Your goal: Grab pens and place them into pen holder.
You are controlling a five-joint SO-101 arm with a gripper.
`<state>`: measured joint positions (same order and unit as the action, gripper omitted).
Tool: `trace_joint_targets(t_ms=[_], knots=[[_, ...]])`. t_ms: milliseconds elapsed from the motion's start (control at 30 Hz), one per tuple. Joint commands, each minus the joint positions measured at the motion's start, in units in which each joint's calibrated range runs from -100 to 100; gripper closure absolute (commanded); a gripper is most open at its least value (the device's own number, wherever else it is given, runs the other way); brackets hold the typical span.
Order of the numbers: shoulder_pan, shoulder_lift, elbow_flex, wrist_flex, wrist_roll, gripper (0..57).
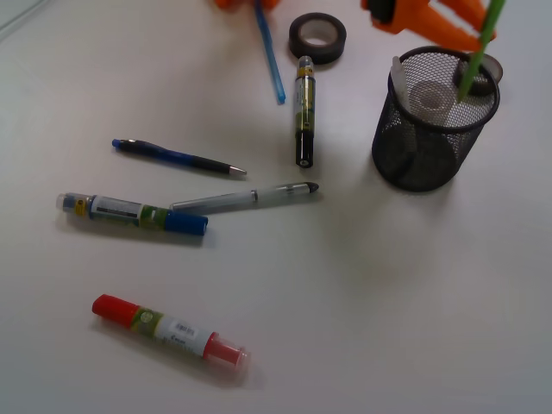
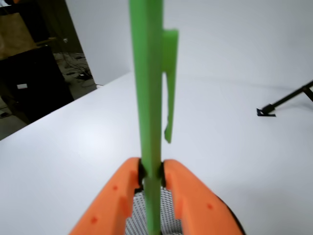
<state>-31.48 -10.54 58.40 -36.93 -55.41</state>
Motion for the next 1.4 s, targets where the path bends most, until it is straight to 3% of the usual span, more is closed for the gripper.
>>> trace_joint_targets(t_ms=[0, 167, 233, 400, 767, 1367], knots=[[0.3, -0.2, 2.5, -2.9, 0.1, 53.0], [1.0, -0.2, 3.3, -3.9, 0.1, 31.2], [2.2, -0.9, 2.7, -3.7, 1.8, 26.1], [6.0, -5.3, -4.9, 3.2, 9.8, 25.5], [17.9, -19.2, -24.3, 64.5, 27.8, 25.5], [33.5, 11.1, -42.7, 97.2, 43.1, 25.5]])
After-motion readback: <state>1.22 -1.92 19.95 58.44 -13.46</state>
